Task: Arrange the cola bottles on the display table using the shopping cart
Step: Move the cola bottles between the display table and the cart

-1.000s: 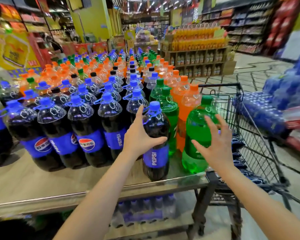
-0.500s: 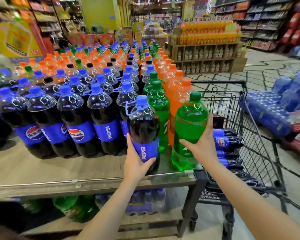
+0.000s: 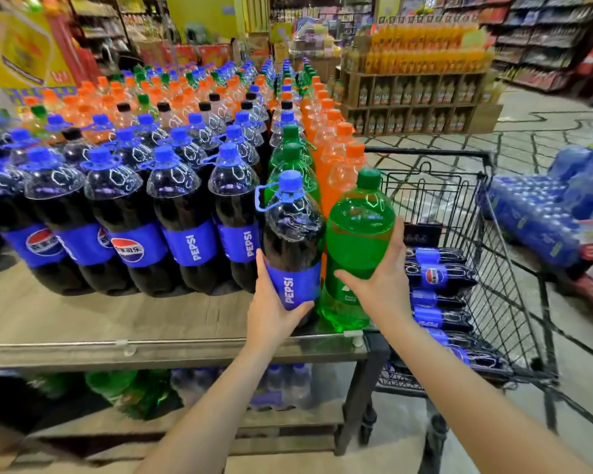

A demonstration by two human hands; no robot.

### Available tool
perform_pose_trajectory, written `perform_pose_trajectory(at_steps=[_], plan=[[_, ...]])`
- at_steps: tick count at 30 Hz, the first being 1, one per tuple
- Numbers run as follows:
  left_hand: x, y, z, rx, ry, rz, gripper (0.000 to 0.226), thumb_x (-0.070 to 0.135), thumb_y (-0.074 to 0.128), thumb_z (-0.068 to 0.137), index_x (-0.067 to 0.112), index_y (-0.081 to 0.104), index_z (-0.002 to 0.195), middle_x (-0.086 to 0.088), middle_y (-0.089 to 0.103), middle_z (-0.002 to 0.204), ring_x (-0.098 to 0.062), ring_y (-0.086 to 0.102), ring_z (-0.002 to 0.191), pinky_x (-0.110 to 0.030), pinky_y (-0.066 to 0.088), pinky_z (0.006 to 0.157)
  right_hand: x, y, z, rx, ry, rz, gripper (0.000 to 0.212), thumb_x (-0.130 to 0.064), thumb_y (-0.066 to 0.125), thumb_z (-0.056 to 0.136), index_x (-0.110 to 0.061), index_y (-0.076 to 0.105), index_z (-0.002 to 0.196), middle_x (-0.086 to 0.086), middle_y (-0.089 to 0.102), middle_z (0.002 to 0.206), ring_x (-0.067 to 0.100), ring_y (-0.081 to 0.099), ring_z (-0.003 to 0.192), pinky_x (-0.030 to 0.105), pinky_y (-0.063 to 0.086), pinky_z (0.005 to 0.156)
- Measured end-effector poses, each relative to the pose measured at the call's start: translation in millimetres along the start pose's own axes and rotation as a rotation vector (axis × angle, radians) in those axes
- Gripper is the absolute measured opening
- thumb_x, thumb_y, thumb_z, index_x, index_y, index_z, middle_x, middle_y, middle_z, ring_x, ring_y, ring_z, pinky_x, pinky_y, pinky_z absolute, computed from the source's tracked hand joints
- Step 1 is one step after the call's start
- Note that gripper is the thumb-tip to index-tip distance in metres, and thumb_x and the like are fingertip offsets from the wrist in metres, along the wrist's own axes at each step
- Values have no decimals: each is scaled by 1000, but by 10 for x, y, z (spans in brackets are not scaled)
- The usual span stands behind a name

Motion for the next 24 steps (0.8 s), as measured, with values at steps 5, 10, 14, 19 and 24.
perform_pose_trajectory(at_steps=[5,10,14,19,24], plan=[[0,26,-8,-36,-16,-29,140,31,90,66,31,-19,153,1,32,158,-22,44,135,-29,42,97,-6,17,-16,-11,-8,40,127,-36,84,68,-46,-17,144,9,19,153,27,34,137,43,43,99],[59,64,0,-118,-1,-111,138,16,89,68,25,-20,153,-2,20,160,-17,30,144,-38,30,117,-68,-14,-35,-59,22,-16,127,-34,85,69,-38,-16,146,13,26,148,28,36,134,43,42,100],[132,62,-225,-219,52,86,127,28,84,74,1,-12,153,-18,7,162,-31,13,149,-38,17,121,-67,-105,-186,-132,49,-13,124,-32,84,70,-37,-10,150,4,26,152,19,32,136,36,35,108],[250,114,-751,-369,277,450,97,42,63,91,6,2,156,-21,-2,162,-34,10,149,-40,24,118,51,-65,-777,-319,46,-281,81,-42,61,91,-22,13,153,-1,15,159,16,15,144,28,16,114],[296,251,-1172,-443,428,593,76,47,53,94,12,24,154,-13,15,162,-31,24,146,-45,24,117,291,-150,-1419,-433,26,-465,67,-46,51,95,-21,25,151,1,22,158,20,17,145,36,16,118]])
Point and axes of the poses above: each hand's wrist, its own z-axis towards the middle knuckle, its own y-axis out of the palm, x = y × z, the point moved 10 cm from there along z, towards the middle knuckle
